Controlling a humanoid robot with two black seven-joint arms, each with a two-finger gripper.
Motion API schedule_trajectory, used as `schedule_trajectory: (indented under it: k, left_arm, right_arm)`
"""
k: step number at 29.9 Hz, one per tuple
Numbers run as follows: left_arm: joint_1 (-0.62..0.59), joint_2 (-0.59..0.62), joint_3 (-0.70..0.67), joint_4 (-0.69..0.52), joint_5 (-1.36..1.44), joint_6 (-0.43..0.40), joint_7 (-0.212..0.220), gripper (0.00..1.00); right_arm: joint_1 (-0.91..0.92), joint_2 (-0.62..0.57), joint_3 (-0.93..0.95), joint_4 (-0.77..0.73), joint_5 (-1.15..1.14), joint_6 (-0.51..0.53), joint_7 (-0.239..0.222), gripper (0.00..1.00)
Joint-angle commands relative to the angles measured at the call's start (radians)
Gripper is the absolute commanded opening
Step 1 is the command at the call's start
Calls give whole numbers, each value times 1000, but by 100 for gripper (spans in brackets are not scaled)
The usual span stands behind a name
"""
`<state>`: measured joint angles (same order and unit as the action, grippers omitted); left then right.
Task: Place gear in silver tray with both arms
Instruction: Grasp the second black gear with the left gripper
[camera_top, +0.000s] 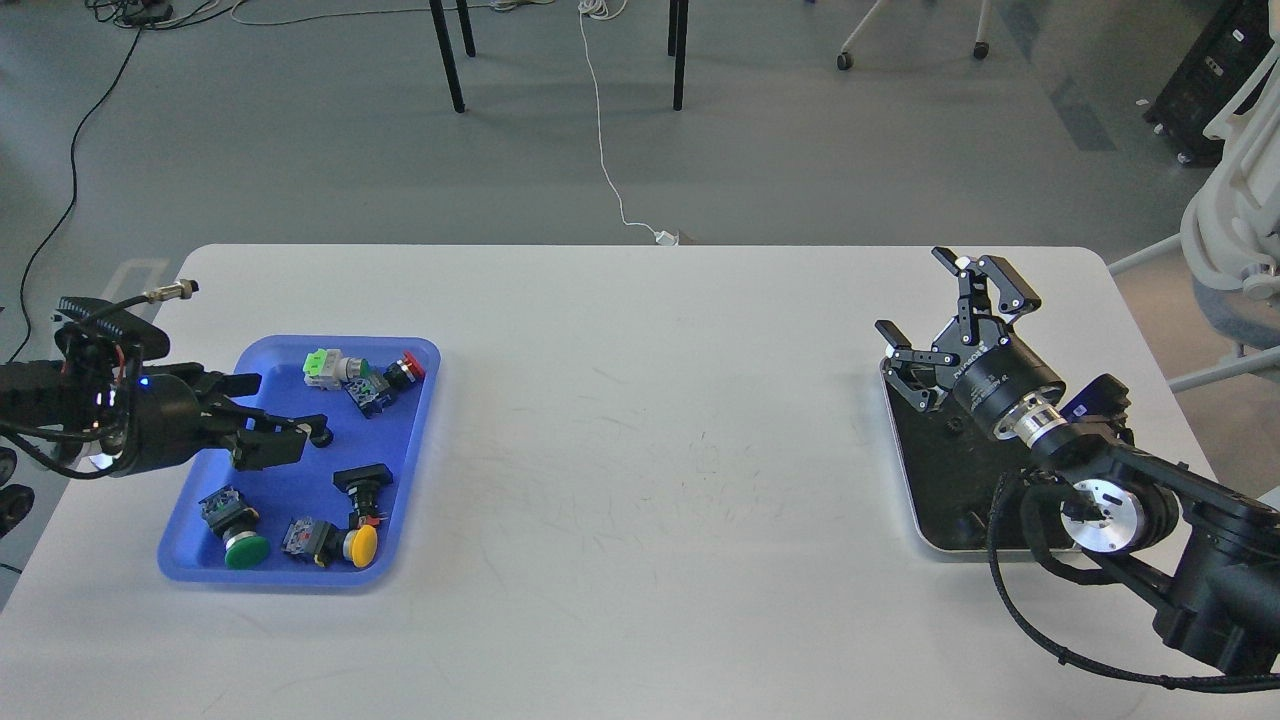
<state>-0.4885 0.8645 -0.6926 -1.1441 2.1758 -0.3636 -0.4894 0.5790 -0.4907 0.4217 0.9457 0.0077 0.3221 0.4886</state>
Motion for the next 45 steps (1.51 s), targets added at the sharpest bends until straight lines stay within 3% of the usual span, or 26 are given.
schedule_trajectory:
  k: [1,9,21,26,33,41,45]
  left_arm:
    - [-93,-22,136,73,6,34,1,96]
    - [-108,-90,160,153,-1,26,1,91]
    - [-110,-143,162,247,-13,25,1,67]
    - [-110,-145,180,257,-11,26,1,41]
    - [-113,-144,202,257,-10,32,1,17]
    - [-148,-110,200,224,-60,32,1,14]
    - [-191,0,200,91,-204,20,1,15]
  right_arm:
    - [-2,-3,0,1,0,0,0,97]
    - [-4,-3,2,1,0,-1,0,97]
    - [-5,-6,2,1,0,-3,0,97]
    - [-5,-6,2,1,0,-5,0,97]
    - [-5,-8,3,1,0,-5,0,97]
    - [-5,-18,9,7,0,-6,0,97]
    - [-4,-31,12,13,0,-6,0,97]
